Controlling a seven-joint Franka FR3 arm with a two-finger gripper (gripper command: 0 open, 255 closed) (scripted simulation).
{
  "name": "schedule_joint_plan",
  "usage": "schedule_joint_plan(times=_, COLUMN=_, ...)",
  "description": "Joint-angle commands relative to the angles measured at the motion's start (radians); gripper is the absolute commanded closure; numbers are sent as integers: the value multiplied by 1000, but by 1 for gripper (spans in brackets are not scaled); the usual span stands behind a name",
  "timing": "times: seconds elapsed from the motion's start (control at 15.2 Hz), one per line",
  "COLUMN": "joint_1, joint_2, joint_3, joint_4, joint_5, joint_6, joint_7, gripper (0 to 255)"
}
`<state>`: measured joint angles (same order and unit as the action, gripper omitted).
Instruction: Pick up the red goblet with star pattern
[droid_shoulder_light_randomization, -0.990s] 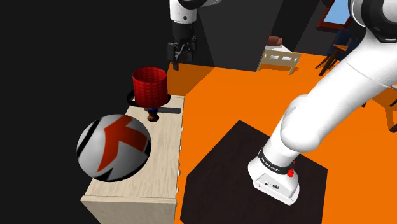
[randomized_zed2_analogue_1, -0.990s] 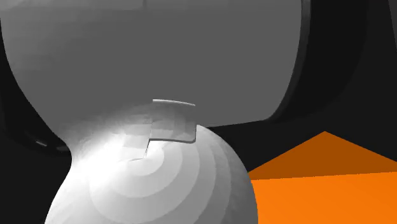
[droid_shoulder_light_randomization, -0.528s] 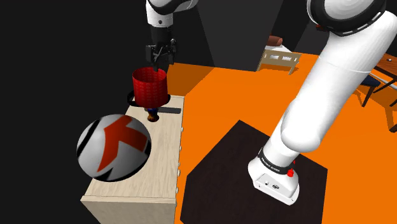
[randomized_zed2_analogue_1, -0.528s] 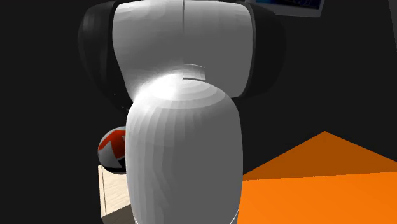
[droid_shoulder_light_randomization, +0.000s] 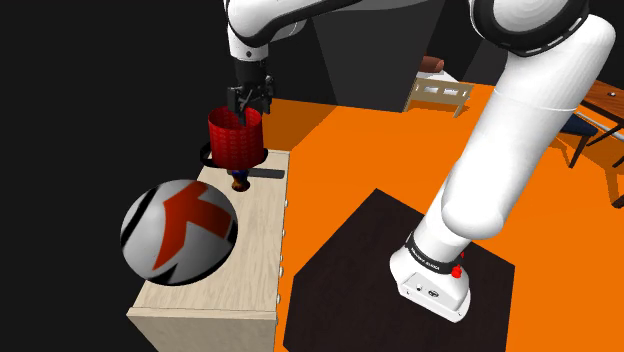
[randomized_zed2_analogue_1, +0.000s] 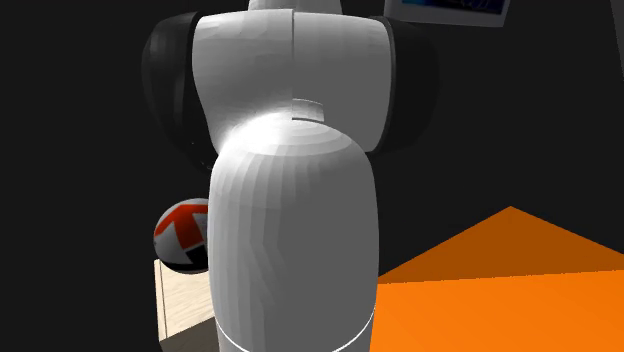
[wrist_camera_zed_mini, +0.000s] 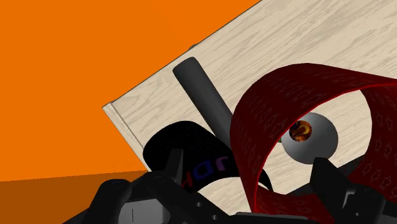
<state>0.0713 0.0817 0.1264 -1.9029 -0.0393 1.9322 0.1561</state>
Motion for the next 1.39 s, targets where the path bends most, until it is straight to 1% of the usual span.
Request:
schedule_joint_plan(times=0.0, joint_1=1, joint_2=3, joint_3=0, joint_4=-7, joint_5=-1, joint_6=10, joint_7=2, gripper=0)
schedule_joint_plan(times=0.07, joint_1=1, joint_2=3, joint_3=1, joint_4=-7, joint_5=-1, joint_6=11, joint_7=2, gripper=255)
schedule_joint_plan(times=0.66, joint_1=1, joint_2=3, joint_3=0, joint_4=-7, joint_5=-1, joint_6=10, joint_7=2, gripper=255)
schedule_joint_plan(times=1.32, joint_1=0, joint_2=-21, joint_3=1, joint_4=99, joint_5=4, joint_6=-119, joint_7=-4, gripper=255)
